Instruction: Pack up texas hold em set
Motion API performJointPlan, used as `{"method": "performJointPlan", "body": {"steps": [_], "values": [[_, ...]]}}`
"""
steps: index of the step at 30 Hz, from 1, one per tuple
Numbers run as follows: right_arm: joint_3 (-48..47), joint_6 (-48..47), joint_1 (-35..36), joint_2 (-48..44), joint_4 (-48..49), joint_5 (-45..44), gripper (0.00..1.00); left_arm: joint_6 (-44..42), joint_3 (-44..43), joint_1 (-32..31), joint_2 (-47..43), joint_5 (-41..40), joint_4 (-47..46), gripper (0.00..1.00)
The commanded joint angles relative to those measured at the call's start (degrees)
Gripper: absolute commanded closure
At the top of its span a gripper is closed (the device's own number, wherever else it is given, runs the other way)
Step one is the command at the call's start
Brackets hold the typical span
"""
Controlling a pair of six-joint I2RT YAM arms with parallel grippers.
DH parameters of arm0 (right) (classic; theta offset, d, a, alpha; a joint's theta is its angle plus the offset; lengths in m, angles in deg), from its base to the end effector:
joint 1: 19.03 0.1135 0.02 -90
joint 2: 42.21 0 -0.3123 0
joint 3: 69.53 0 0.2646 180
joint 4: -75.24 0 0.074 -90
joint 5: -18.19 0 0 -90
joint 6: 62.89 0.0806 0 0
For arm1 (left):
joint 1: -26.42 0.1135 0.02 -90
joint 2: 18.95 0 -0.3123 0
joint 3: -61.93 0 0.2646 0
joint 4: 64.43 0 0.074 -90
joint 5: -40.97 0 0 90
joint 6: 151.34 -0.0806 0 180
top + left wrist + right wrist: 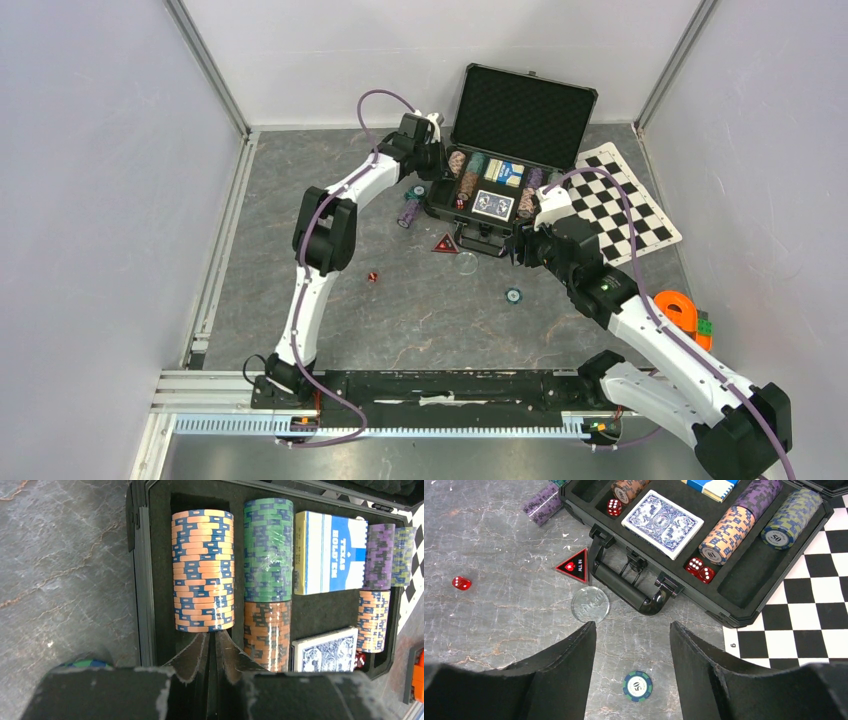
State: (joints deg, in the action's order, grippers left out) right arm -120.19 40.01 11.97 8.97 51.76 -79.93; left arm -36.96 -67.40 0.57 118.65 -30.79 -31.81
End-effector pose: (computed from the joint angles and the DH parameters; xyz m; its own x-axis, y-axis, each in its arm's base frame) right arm 0.2024 0.1083 0.2919 -0.4290 0.0001 -0.9033 -0.3114 0.9387 0.1479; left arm 0.5526 -0.2958 0.1875 -0.7954 -0.0503 -0.6040 0.3280 0.8024 -0.4987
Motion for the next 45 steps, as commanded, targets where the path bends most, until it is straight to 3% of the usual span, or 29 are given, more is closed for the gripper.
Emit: {"method": "performJointPlan", "body": {"steps": [1,19,25,29,34,36,38,39,45], "values": [[-0.3,-1.2,0.0,0.3,1.8,-1.4,0.39,1.8,-5.2,-0.1,2.4,-0.3,-2.0,0.87],[0.0,0.3,0.0,-2.1,-0.4,-2.9,0.38,2.5,-10.1,1.8,5.2,0.2,-2.4,0.86],[-0.4,1.0,0.0,-1.7,-1.1,-1.8,0.36,0.7,-1.9,1.7,-2.2,0.7,-2.9,0.79],[-0.8,1.5,0.0,-0.7,-2.2,-1.9,0.3,-1.5,5.3,1.8,-11.2,1.6,-2.8,0.68],[-0.2,2.4,0.0,-1.1,-3.1,-3.5,0.12,-4.6,16.6,1.7,-24.6,-2.9,-2.6,0.48],[0.2,3.1,0.0,-1.4,-3.2,-4.9,0.02,-5.1,21.3,1.7,-29.6,-5.7,-2.8,0.35],[0.2,3.6,0.0,-1.1,-3.8,-6.5,0.02,-5.0,25.8,1.7,-34.3,-9.9,-2.7,0.06],[0.0,4.6,0.0,-0.8,-4.5,-7.8,0.02,-4.9,28.5,1.7,-36.9,-12.3,-2.9,0.01],[-0.6,5.9,-0.1,1.7,-6.1,-12.1,0.02,1.3,44.4,2.7,-50.9,-22.3,-8.6,0.0]]}}
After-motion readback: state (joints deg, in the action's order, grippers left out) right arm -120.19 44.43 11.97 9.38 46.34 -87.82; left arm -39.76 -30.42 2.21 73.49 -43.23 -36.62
